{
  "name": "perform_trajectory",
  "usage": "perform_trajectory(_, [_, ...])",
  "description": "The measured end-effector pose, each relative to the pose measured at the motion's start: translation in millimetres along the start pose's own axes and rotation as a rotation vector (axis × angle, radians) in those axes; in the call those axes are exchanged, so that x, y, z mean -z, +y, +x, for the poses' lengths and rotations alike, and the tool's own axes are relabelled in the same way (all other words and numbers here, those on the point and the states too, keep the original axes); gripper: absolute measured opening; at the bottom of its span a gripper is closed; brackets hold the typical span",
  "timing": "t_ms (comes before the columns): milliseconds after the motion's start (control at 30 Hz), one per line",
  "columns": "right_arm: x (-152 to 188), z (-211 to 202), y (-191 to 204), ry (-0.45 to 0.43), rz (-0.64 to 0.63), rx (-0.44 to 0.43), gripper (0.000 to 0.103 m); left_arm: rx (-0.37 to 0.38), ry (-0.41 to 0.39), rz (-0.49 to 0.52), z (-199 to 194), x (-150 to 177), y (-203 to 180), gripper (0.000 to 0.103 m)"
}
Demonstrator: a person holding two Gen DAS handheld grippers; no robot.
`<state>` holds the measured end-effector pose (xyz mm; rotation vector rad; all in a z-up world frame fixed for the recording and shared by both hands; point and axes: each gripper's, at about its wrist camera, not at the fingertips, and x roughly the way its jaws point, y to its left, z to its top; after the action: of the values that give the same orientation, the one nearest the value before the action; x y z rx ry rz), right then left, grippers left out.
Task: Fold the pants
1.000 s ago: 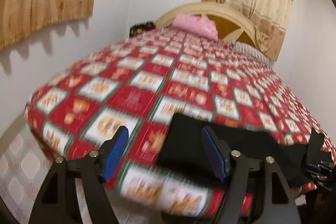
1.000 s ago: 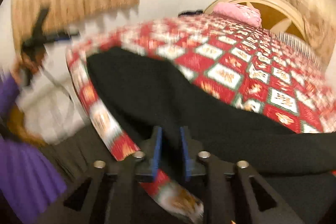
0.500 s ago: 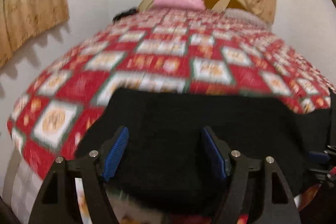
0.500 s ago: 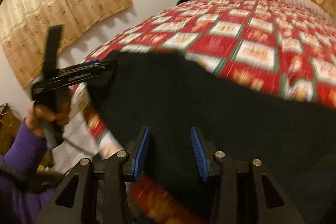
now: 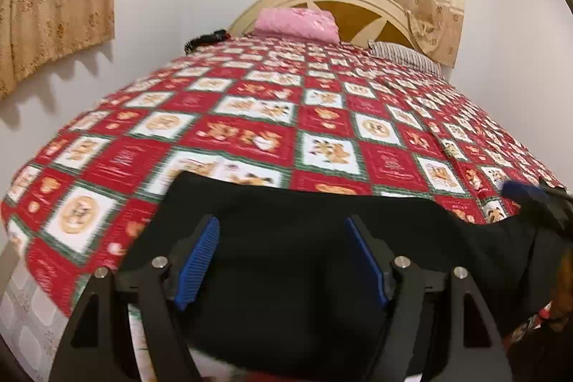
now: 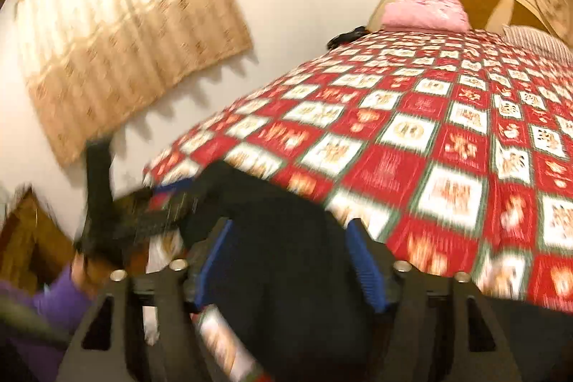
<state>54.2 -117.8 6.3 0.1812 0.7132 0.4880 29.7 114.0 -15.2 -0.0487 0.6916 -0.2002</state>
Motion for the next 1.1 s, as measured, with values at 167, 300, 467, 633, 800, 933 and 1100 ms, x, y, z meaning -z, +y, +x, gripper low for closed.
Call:
perform_trajectory(167, [9,60,-16,0.171,0.137,-0.092,0.068,-0.010,0.097,0.046,19,34,-16,0.075])
perform_trajectory(300, [26,55,2,0.193,0.075,-0.113,0.068,-0.009,0.036,0.090,4,49,-15,0.076])
perform_trajectory(467, [19,55,3,0.178,0.067,-0.050,0.068,0.000,0.048,0.075,10,44,-13,0.081])
perform_trajectory(633, [17,73,-21,0.223,0.257,-0.180,0.068,-0.003,0.045,0.075,10,46,-14,0.082])
perform_trajectory(800, [24,62,-2,0.263,0.222,-0.227,0.068,-0.001,0.052,0.068,11,46,-14,0.083])
perform_trajectory(933, [25,65,3,0.276,0.185,-0.190,0.068,0.005,0.054,0.066,11,46,-13,0.084])
perform_trajectory(1100, [13,81,1,0.229,0.232,-0.183,0.075,-0.002,0.051,0.066,12,47,-15,0.085])
